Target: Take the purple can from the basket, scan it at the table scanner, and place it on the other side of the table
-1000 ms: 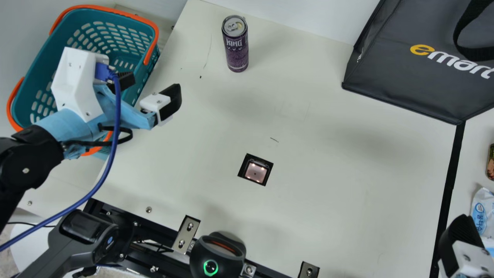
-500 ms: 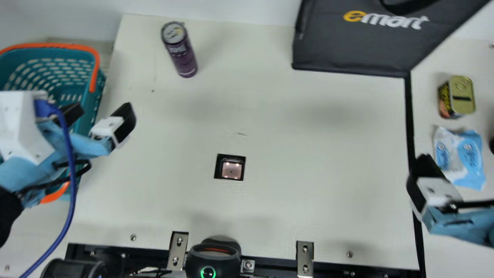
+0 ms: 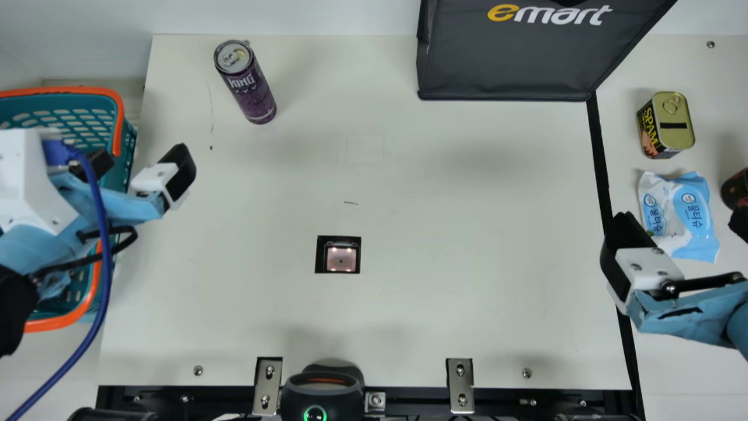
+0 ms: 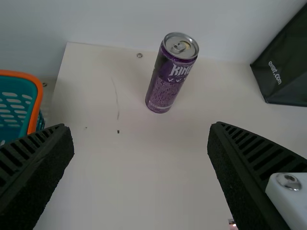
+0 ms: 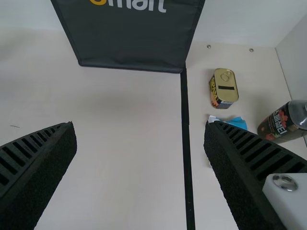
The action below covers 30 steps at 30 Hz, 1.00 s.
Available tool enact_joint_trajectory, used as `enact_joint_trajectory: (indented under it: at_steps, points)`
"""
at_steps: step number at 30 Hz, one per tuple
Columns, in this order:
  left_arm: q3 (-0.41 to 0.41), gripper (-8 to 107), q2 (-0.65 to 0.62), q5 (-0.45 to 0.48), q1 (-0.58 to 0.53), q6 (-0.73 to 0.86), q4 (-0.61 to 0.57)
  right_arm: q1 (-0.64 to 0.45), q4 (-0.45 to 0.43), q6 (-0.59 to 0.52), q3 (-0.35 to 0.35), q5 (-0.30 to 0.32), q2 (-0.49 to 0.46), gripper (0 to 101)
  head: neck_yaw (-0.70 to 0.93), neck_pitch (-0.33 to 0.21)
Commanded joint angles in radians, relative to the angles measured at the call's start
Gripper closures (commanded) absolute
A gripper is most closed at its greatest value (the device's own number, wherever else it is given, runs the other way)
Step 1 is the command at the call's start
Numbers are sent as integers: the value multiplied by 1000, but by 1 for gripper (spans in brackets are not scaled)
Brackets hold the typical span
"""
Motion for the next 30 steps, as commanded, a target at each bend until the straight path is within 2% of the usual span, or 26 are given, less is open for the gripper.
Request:
enact_joint_trajectory:
  at_steps: [1,15,30]
  points:
    - [-13,9,45,-23,-17,-13,15,0,0,0,0,0,0,6,0,-30]
    - [-136,9,275,-97,-111,-127,158,0,0,0,0,0,0,6,0,-30]
    - [-353,9,465,-23,-183,-248,310,0,0,0,0,0,0,6,0,-30]
